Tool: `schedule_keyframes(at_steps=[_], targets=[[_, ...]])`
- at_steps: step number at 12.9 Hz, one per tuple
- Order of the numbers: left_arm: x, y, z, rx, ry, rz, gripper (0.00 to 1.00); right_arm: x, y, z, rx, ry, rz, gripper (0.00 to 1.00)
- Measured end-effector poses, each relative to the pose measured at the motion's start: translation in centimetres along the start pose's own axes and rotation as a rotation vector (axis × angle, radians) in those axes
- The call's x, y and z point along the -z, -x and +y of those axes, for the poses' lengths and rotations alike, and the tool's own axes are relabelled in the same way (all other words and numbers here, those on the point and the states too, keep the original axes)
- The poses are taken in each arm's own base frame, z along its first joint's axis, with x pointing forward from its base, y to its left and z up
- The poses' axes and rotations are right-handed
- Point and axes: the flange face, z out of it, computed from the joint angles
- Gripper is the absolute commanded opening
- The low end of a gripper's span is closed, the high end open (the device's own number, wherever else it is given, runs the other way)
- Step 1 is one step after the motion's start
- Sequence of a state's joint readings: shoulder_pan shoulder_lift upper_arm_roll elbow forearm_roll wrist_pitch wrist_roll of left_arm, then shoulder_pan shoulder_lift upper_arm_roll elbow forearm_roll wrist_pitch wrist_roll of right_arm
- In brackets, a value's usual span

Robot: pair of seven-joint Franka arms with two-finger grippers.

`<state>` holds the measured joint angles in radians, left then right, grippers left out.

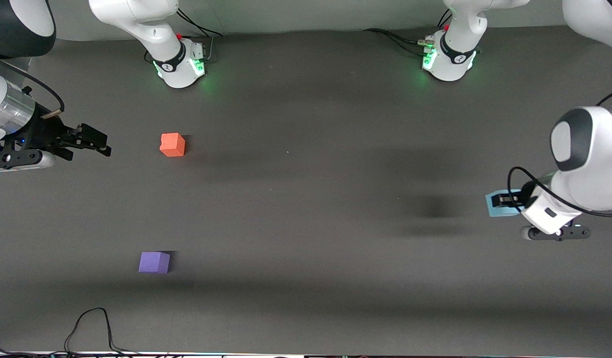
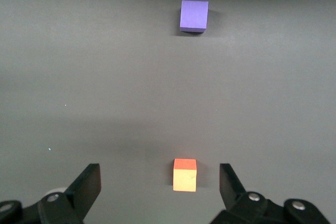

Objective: Place blue block between orange and purple blocks
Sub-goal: 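Carry the blue block with the left gripper toward the table's middle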

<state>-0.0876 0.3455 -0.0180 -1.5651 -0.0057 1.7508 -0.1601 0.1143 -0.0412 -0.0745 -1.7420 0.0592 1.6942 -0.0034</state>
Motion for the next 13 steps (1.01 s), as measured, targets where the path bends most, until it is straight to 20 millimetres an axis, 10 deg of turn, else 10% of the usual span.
schedule_keyframes(at_steps=[4,8,13], targets=[[2.1,5.0,18.7,0.098,-0.016,0.044,0.47,-0.5,0.0,0.1,-0.002,0.0,-0.011,1.0],[-0.9,14.0,38.6,0.117,-0.015,0.081,0.47,-0.8,0.0,0.3,-0.006,0.0,-0.018,1.0],[-10.0,22.3,52.7,0.019,0.049,0.145,0.47,-1.0,-0.3,0.6,-0.011,0.001,-0.014,1.0]])
